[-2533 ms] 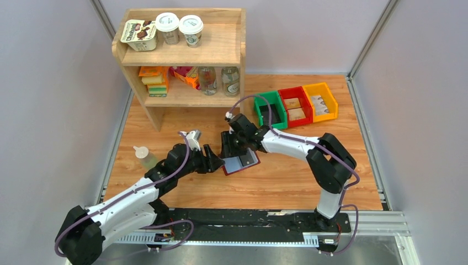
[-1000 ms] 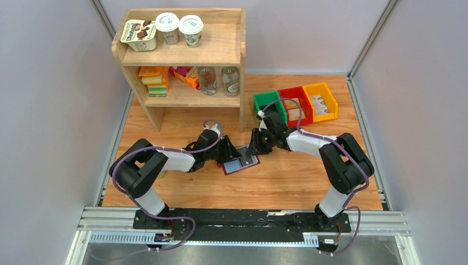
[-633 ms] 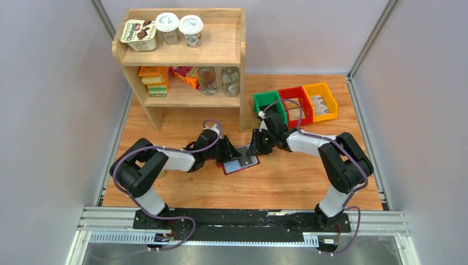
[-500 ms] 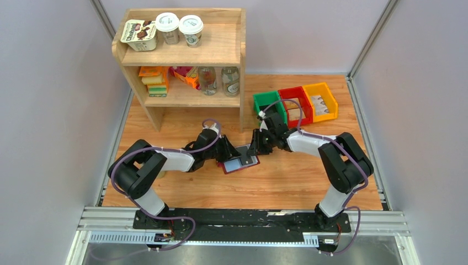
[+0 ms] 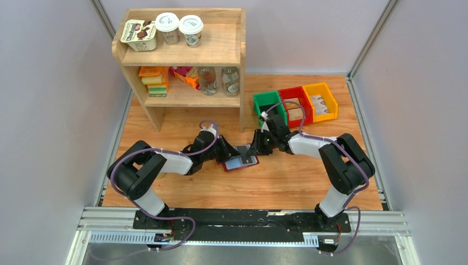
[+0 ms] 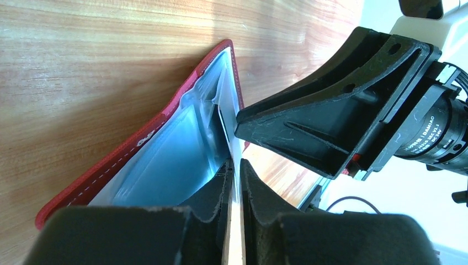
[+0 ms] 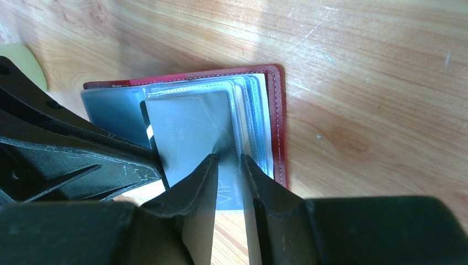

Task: Take the credit cards out of the card holder
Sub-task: Remove the credit card from the card holder.

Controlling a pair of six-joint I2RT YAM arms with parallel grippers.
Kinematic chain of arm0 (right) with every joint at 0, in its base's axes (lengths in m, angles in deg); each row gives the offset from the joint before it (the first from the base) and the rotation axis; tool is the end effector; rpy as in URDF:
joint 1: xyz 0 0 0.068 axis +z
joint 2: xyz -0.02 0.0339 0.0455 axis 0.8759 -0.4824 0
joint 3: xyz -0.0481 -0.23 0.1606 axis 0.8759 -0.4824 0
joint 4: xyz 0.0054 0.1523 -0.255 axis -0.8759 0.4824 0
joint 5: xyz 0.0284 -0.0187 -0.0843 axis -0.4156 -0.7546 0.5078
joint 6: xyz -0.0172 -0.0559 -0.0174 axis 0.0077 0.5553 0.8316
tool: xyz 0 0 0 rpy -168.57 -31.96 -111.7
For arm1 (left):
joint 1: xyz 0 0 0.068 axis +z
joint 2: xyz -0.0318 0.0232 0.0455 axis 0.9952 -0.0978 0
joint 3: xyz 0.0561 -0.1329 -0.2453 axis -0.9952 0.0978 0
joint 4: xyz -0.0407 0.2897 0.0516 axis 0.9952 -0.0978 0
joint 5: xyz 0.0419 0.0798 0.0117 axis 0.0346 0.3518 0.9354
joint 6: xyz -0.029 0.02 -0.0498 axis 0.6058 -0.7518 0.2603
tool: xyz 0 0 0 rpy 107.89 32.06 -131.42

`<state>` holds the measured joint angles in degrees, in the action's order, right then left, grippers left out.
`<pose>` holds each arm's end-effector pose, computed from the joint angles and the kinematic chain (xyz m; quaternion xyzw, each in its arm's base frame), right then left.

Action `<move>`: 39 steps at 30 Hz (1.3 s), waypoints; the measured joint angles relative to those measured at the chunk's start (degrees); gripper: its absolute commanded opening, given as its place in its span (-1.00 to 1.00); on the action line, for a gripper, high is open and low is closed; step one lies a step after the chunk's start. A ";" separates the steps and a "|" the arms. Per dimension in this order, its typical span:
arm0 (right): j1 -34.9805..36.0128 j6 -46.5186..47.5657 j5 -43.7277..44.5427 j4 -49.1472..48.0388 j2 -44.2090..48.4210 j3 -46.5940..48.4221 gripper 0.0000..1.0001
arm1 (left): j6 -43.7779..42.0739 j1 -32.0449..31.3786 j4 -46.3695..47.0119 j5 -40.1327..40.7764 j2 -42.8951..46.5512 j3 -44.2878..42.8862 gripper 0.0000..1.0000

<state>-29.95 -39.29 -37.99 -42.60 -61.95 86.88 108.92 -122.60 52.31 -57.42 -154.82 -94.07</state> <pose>0.2960 0.2000 0.1207 -0.0482 0.9304 0.3245 0.1637 0.2421 -0.2055 0.1090 -0.1462 0.8449 -0.4660 0.2181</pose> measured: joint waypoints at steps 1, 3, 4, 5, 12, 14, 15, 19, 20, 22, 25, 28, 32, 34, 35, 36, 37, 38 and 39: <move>0.00 -0.17 0.04 -0.22 0.02 -0.15 -0.47 | 0.07 0.02 0.28 -0.11 -0.22 0.04 -0.60; 0.02 -0.42 0.13 -0.42 0.07 -0.28 -0.48 | 0.33 0.04 1.22 -0.37 -0.90 0.07 -0.52; 0.09 -0.61 0.22 -0.52 0.07 -0.33 -0.49 | 0.52 0.07 1.84 -0.57 -1.31 0.11 -0.48; 0.17 -0.74 0.26 -0.76 0.07 -0.44 -0.49 | 0.74 0.07 2.43 -0.79 -1.81 0.11 -0.39; 2.51 -2.40 0.33 -2.14 0.07 -1.33 -0.57 | 1.68 0.04 4.35 -1.11 -3.58 0.33 -0.45; 2.75 -2.84 0.44 -2.60 0.09 -1.62 -0.61 | 1.73 0.04 4.79 -1.11 -4.07 0.55 -0.56; 2.75 -3.15 0.70 -2.67 0.11 -1.77 -0.62 | 1.88 0.07 5.22 -1.05 -4.26 0.87 -0.59; 2.99 -3.91 1.68 -2.73 0.11 -2.05 -0.68 | 2.32 0.04 6.82 -0.70 -4.26 2.71 -0.62; 3.10 -4.13 1.95 -2.80 0.11 -2.12 -0.70 | 2.38 0.04 7.26 -0.66 -4.13 3.21 -0.62; 3.34 -4.61 2.34 -3.19 0.11 -2.40 -0.73 | 2.54 0.04 7.98 -0.66 -3.45 4.39 -0.62; 3.56 -5.22 2.69 -3.96 0.11 -2.95 -0.78 | 2.62 0.00 8.15 -0.70 -2.12 5.75 -0.56; 3.56 -5.92 2.82 -4.48 0.11 -3.34 -0.81 | 2.78 0.02 8.33 -0.70 -0.57 6.84 -0.51; 3.56 -6.47 2.97 -4.74 0.11 -3.58 -0.83 | 2.93 0.15 8.26 -0.70 1.55 8.15 -0.50; 3.65 -6.67 3.17 -4.74 0.11 -3.63 -0.84 | 2.95 0.17 8.11 -0.70 2.36 8.61 -0.52; 3.65 -6.73 3.23 -4.74 0.13 -3.65 -0.84 | 2.95 0.17 8.02 -0.68 2.67 8.81 -0.55; 3.65 -6.82 3.37 -4.74 0.17 -3.67 -0.84 | 2.95 0.22 8.07 -0.70 2.86 9.03 -0.57; 3.65 -6.86 3.50 -4.74 0.17 -3.69 -0.84 | 2.95 0.26 8.04 -0.68 3.04 9.25 -0.62; 3.65 -6.91 3.65 -4.74 0.20 -3.72 -0.84 | 2.97 0.35 8.04 -0.66 3.23 9.60 -0.64; 3.65 -6.99 3.78 -4.74 0.22 -3.72 -0.85 | 2.97 0.37 8.02 -0.63 3.48 9.94 -0.69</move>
<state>-26.30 -46.29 -34.21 -47.34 -61.74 83.17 111.90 -122.23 60.33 -58.05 -151.35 -84.13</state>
